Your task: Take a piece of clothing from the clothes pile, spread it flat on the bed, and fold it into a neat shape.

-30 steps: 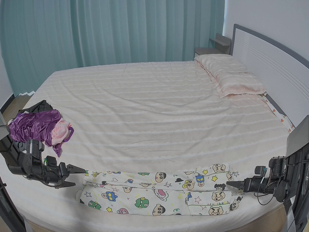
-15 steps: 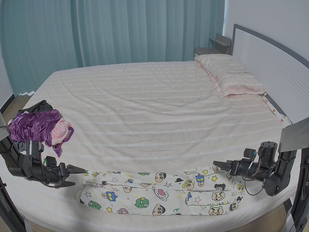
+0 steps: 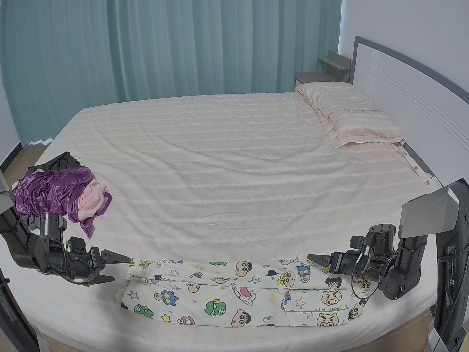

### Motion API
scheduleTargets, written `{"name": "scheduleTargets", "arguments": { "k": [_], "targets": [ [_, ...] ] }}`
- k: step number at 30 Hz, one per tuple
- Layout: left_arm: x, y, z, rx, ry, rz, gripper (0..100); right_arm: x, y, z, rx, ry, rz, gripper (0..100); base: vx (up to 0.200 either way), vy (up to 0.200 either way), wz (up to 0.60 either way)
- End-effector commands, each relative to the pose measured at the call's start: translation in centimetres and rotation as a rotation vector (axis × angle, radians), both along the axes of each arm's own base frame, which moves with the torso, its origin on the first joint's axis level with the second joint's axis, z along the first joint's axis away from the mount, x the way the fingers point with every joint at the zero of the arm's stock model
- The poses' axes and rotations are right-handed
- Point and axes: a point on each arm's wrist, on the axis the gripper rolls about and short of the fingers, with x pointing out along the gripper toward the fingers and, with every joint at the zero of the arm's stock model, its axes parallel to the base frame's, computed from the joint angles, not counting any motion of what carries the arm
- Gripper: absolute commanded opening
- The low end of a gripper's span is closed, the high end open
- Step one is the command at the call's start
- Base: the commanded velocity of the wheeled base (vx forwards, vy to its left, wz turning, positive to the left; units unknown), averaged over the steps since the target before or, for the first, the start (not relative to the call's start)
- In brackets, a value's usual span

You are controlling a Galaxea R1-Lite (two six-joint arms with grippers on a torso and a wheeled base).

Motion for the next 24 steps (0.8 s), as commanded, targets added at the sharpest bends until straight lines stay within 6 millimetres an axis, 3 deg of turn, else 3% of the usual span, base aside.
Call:
{"name": "scheduleTargets", "arguments": {
  "k": [1,6,15,20,24],
  "targets": [
    [0.0,0.0,0.0,-0.001,0.0,0.0,100,0.0,0.3,1.1,-0.001,-0.045,-0.024,100,0.0,0.0,0.0],
    [-0.8,-0.2,-0.2,-0.005,0.018,-0.006,100,-2.3,1.6,4.9,0.043,-0.091,-0.033,100,0.0,0.0,0.0],
    [-2.1,-0.7,0.4,-0.006,0.02,-0.008,100,-5.2,2.9,5.9,0.011,-0.113,-0.164,100,-0.022,0.0,0.0],
    [-2.3,-0.8,0.8,-0.004,0.009,-0.008,100,-5.7,2.9,6.6,0.017,-0.127,-0.164,100,-0.2,0.0,0.0],
    [-2.4,-0.9,1.1,-0.005,0.005,-0.01,100,-5.9,3.0,6.8,0.018,-0.132,-0.162,100,0.0,0.0,0.0]
  ]
}}
